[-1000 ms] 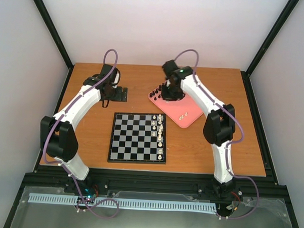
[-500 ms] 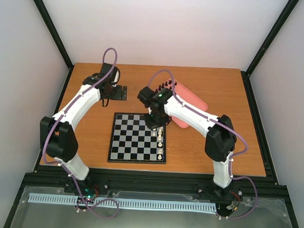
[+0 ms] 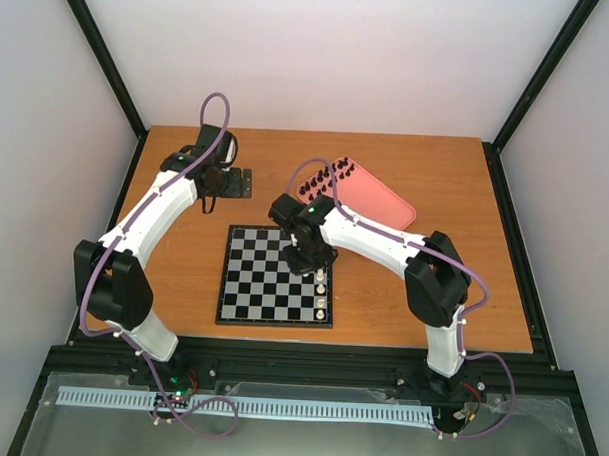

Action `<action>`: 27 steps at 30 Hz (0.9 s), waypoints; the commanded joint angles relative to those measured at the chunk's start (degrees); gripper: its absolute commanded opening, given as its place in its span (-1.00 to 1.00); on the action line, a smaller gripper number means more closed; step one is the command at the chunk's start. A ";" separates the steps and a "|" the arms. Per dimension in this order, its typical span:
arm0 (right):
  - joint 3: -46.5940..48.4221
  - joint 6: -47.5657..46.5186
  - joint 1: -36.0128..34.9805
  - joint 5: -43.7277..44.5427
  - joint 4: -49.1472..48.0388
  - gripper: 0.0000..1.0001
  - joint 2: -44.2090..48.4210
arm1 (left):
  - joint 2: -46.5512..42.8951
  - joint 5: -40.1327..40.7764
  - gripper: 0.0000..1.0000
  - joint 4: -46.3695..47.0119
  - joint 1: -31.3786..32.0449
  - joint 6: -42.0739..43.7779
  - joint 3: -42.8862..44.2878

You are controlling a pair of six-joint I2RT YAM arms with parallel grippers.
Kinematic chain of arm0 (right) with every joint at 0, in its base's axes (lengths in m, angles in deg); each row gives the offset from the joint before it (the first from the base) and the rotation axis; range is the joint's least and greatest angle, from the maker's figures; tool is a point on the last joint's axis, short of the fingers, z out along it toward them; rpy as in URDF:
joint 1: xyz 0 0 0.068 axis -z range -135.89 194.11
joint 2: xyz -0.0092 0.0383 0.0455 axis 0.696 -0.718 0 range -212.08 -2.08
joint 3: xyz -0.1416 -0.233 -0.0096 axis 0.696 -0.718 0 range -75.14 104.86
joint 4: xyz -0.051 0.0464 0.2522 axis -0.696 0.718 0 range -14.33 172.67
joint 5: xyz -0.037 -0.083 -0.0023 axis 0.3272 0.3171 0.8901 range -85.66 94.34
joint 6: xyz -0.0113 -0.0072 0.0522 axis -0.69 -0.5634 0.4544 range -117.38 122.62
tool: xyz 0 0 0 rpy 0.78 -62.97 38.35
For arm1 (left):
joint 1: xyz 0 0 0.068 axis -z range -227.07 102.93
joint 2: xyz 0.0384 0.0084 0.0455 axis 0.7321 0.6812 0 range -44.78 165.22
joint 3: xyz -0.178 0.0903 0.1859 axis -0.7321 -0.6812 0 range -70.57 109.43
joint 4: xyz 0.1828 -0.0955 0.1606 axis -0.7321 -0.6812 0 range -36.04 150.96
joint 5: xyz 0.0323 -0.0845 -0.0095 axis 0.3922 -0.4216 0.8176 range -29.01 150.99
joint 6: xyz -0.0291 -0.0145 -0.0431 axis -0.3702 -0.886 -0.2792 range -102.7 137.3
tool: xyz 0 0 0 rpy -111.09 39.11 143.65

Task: Set up the chess pieces on the board
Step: Place the chess piece on the chessboard.

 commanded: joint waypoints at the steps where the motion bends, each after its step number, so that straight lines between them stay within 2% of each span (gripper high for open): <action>1: -1.60 -1.35 -0.32 0.81 -3.10 -0.83 -1.18 | -1.02 0.43 0.99 -0.86 -0.06 -0.66 1.10; 27: -5.26 -2.33 -0.22 3.78 -7.76 -0.83 -4.57 | -0.89 0.58 0.99 0.10 -0.06 -0.75 -0.41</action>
